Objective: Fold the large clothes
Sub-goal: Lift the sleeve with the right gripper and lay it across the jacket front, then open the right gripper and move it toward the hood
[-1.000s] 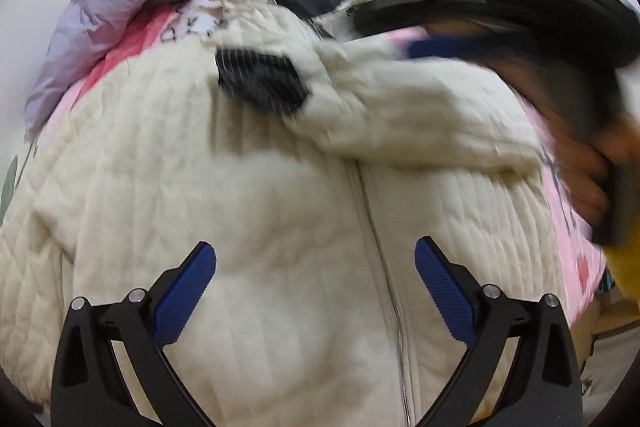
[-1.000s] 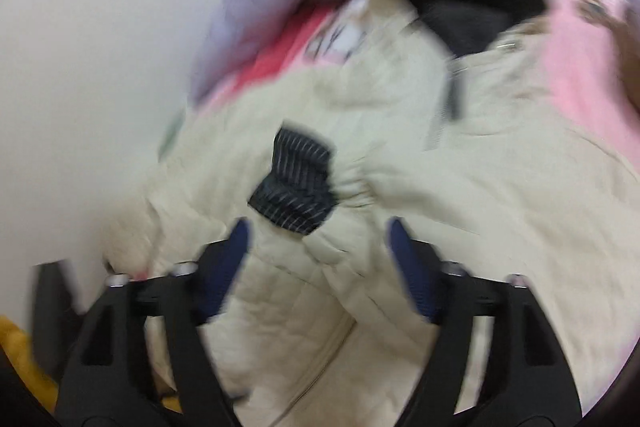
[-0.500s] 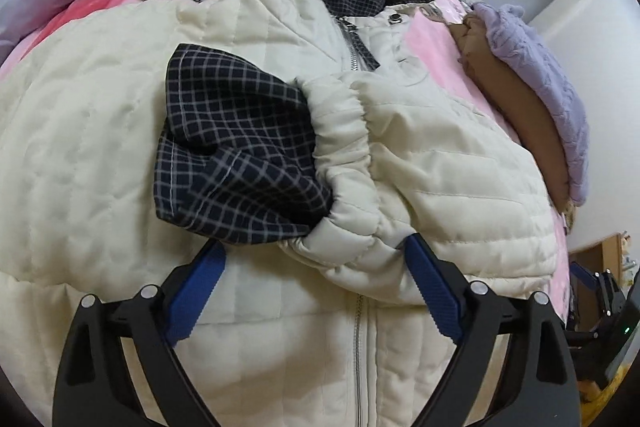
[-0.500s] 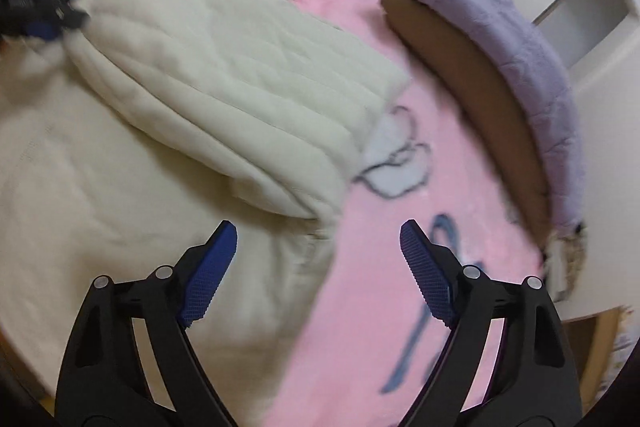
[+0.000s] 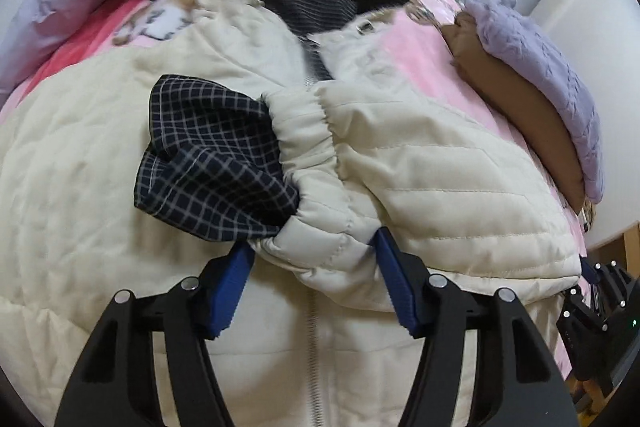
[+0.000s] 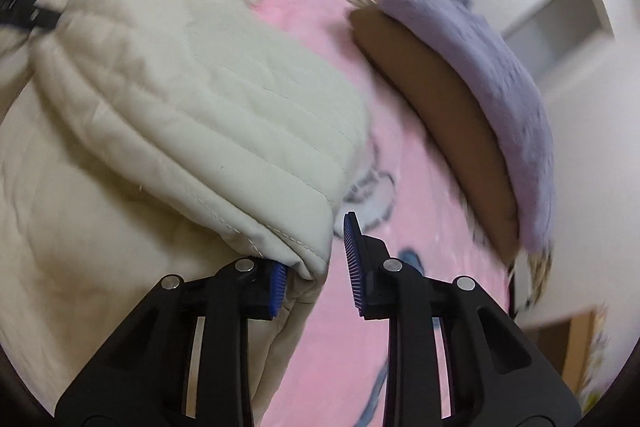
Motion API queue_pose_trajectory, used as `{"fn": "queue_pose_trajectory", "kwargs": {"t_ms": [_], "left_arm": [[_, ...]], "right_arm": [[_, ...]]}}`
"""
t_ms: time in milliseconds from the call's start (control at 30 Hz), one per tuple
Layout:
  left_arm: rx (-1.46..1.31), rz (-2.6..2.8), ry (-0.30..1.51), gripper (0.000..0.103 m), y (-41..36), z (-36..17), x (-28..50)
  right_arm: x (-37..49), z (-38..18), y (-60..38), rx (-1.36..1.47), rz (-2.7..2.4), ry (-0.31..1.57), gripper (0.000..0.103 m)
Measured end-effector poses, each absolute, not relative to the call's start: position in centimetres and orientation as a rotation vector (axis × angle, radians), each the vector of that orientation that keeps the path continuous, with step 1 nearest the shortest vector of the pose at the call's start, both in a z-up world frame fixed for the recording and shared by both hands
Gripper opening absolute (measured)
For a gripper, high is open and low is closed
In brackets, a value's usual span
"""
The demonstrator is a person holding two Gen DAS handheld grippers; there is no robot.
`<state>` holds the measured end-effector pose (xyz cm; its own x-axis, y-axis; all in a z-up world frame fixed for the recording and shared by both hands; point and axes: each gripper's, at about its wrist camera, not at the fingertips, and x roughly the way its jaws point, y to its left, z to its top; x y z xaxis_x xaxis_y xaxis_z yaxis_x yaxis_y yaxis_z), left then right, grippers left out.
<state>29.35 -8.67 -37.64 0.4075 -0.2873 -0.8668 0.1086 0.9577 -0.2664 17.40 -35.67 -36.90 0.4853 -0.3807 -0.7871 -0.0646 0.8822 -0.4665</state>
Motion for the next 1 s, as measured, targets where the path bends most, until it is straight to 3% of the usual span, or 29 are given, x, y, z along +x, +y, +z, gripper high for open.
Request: {"fn": "queue_pose_trajectory", "kwargs": {"t_ms": [200, 333, 533, 667, 733, 800, 833, 867, 900, 933, 1000], "left_arm": [[-0.145, -0.214, 1.211, 0.064, -10.5, -39.3, 30.9], [-0.101, -0.218, 1.218, 0.066, -10.8, -39.0, 31.1], [-0.084, -0.204, 1.197, 0.075, -9.6, -35.7, 30.8], [-0.191, -0.163, 1.177, 0.087, -8.2, -32.8, 30.2], [-0.236, -0.179, 1.175, 0.09, -7.9, -31.8, 30.0], [-0.242, -0.186, 1.161, 0.091, -8.2, -31.1, 30.0], [-0.228, -0.197, 1.139, 0.092, -8.8, -30.9, 30.2], [-0.207, -0.207, 1.133, 0.092, -9.6, -31.0, 30.6], [-0.188, -0.217, 1.138, 0.092, -10.3, -31.2, 30.9], [-0.17, -0.242, 1.145, 0.092, -11.3, -31.6, 31.5], [-0.122, -0.273, 1.162, 0.092, -13.2, -32.7, 32.5]], "right_arm": [[19.5, -41.0, -37.4, -0.367, -0.22, 1.199, 0.024], [19.6, -40.5, -37.6, -0.308, -0.228, 1.199, 0.025], [16.1, -35.7, -38.4, -0.151, -0.142, 1.136, 0.042], [14.9, -31.3, -38.2, -0.176, -0.109, 1.004, 0.07], [15.4, -29.5, -38.2, -0.141, -0.091, 0.95, 0.071], [17.4, -28.2, -39.0, -0.072, -0.082, 0.9, 0.078], [18.6, -28.1, -39.3, -0.042, -0.08, 0.89, 0.078], [20.2, -28.3, -39.6, -0.008, -0.064, 0.888, 0.068], [21.6, -28.6, -39.9, 0.014, -0.05, 0.894, 0.048], [22.8, -29.1, -39.7, 0.027, -0.044, 0.905, 0.041], [25.5, -30.8, -39.8, 0.037, -0.054, 0.957, 0.038]]}}
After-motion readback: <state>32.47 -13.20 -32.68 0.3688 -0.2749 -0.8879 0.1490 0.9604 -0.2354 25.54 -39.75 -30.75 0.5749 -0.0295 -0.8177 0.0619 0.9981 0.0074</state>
